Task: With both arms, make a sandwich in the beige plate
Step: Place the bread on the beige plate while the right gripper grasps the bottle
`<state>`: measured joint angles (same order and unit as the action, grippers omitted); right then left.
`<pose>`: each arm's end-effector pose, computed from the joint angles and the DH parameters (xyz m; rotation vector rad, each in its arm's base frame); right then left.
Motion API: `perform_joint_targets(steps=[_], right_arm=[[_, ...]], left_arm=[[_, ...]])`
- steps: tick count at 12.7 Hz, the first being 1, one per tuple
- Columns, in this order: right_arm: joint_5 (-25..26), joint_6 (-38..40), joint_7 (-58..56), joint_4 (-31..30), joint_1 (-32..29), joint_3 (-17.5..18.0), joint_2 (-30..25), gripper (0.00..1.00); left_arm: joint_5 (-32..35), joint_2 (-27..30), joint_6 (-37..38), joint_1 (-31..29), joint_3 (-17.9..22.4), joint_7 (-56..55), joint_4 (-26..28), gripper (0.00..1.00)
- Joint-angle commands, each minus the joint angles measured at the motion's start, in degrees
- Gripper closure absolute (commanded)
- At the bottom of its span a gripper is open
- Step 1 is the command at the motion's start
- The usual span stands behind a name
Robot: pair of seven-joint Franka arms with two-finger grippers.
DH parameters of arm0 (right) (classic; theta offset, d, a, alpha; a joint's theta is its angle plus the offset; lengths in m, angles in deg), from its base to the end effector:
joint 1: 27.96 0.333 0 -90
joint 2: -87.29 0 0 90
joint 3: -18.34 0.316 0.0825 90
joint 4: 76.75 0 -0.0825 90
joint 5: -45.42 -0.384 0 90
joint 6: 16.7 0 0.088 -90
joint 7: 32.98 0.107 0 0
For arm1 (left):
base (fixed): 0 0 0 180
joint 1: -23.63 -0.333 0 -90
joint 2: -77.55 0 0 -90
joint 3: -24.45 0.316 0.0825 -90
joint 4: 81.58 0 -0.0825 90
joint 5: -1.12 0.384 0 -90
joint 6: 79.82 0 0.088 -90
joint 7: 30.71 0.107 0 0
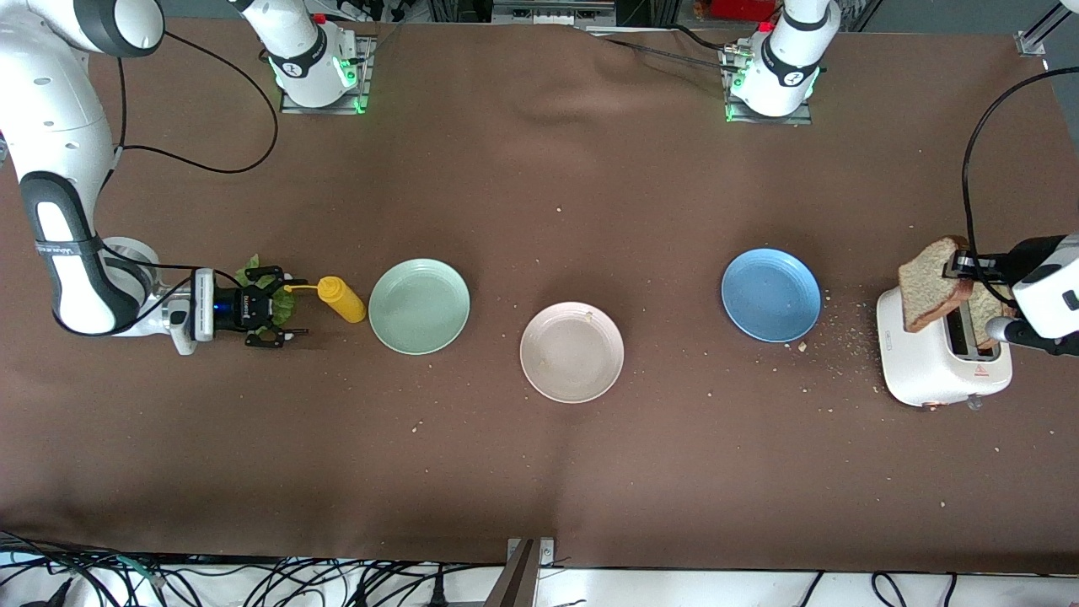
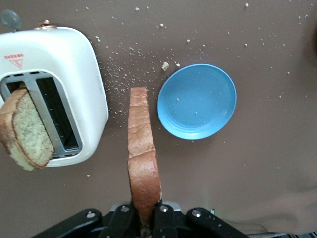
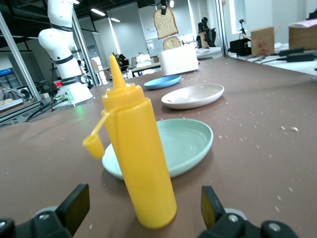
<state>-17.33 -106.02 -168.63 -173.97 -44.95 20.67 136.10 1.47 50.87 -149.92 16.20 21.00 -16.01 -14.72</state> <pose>0.5890 -0.0561 0.1104 -1.3826 -1.2687 -0.8548 0.6398 0.0541 0.5042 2.9807 -0.2771 -0.6062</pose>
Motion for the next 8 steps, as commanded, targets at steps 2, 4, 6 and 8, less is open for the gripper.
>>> perform_joint_targets(steps=[2, 4, 6, 8], right_arm=[[-1.23, 1.34, -2.33, 1.33, -0.50, 3.02, 1.72, 0.00], [-1.41, 1.95, -3.21, 1.16, -0.58, 3.82, 2.60, 0.00], [-2.02, 2.48, -3.30, 1.25, -0.50, 4.00, 3.74, 0.00], [-2.46, 2.57, -3.56, 1.16, -0.41, 4.96, 3.75, 0.01]], left_arm=[[-11.90, -0.13, 5.41, 4.27, 0.55, -10.69, -2.62, 1.00], [-23.06, -1.96, 5.32, 6.20, 0.81, -13.11, -1.66, 1.00], [-34.75, -5.47, 4.89, 9.18, 0.81, -17.30, 0.18, 1.00], [-44.86, -10.91, 1.22, 11.83, 0.73, -18.38, 0.37, 1.00]])
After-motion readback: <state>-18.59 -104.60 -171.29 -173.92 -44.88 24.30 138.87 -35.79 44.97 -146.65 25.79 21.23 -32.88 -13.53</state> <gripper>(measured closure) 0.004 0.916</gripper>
